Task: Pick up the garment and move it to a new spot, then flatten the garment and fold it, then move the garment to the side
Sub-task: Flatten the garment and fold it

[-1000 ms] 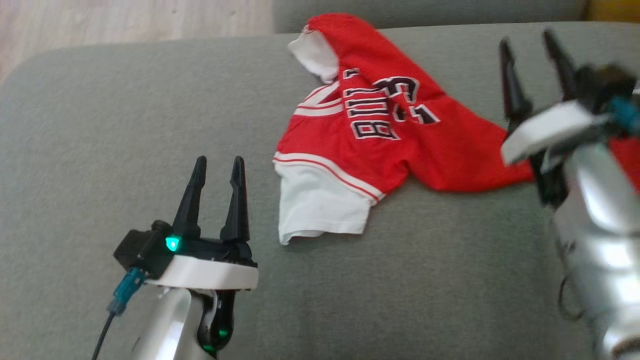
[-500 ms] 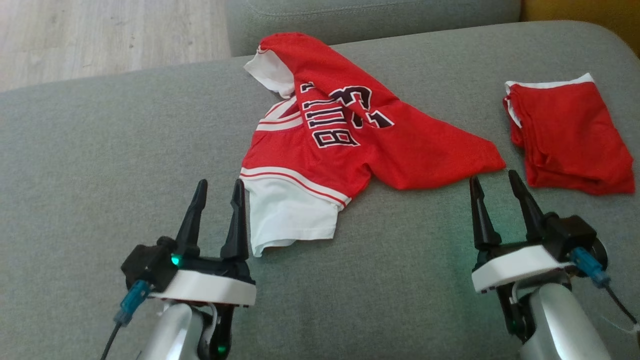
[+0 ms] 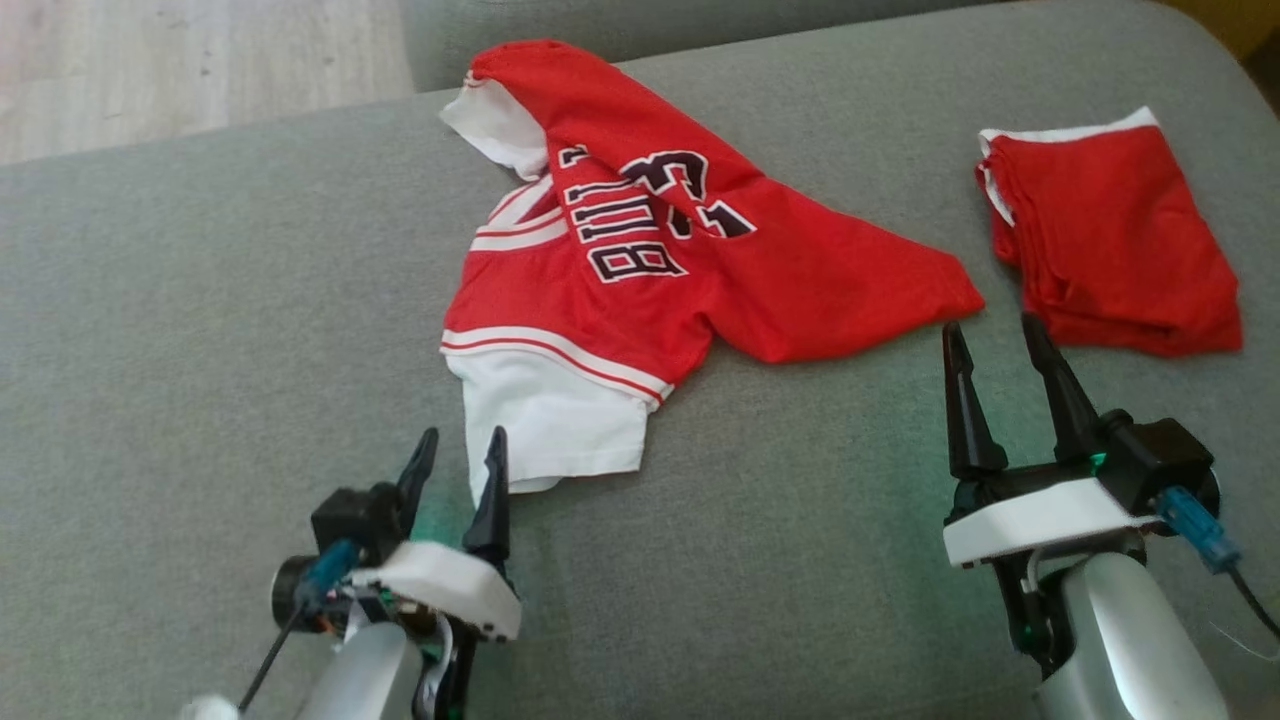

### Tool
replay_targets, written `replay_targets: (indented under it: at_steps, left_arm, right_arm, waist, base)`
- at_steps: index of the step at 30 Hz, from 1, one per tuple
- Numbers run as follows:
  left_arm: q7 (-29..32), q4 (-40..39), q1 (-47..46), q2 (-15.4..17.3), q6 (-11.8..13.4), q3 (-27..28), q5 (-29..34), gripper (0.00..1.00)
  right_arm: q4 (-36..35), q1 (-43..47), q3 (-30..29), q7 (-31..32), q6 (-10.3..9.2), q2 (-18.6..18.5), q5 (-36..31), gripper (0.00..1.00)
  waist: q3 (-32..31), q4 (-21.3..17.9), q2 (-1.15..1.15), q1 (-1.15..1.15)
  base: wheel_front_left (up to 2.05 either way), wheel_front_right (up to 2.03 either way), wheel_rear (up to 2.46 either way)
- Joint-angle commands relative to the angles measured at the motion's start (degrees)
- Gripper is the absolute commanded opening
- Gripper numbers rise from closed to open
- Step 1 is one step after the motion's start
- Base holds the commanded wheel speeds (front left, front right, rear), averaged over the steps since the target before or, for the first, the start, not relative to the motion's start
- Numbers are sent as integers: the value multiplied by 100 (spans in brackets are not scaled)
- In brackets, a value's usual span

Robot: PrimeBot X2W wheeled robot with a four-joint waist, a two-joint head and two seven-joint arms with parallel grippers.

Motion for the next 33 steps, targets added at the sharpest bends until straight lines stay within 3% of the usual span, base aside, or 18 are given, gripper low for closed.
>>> replay_targets:
  at_steps: [1, 6, 14, 15, 16, 26, 33]
  left_arm:
    - [43, -57, -300, 20, 88, 146, 51, 100]
    - [371, 415, -512, 32, 394, 120, 128, 100]
    - [872, 840, -651, 42, 316, -106, 155, 100]
    - [899, 859, -655, 45, 290, -126, 148, 74]
    - [892, 864, -658, 48, 274, -134, 141, 0]
    - [-329, 399, -741, 173, 424, 461, -148, 0]
    - [-559, -338, -622, 328, 552, 1053, -155, 0]
  right_arm:
    - [-226, -131, 123, -62, 37, 18, 43, 100]
    - [-269, -153, 176, -62, 37, 19, 115, 100]
    - [-297, -196, 155, -62, 37, 19, 181, 100]
    - [-299, -199, 152, -62, 37, 19, 189, 100]
    - [-300, -201, 150, -62, 37, 19, 195, 100]
    - [-220, -183, 153, -62, 37, 19, 172, 100]
    - [-137, -157, 241, -62, 37, 19, 139, 100]
  waist:
    - [41, -44, 0, 0]
    - [127, -138, 0, 0]
    - [194, -236, 0, 0]
    - [196, -243, 0, 0]
    - [194, -246, 0, 0]
    - [89, -152, 0, 0]
    - [9, -17, 0, 0]
  base:
    - [0, 0, 0]
    - [0, 0, 0]
    - [0, 0, 0]
    - [0, 0, 0]
    - [0, 0, 0]
    - [0, 0, 0]
    - [0, 0, 0]
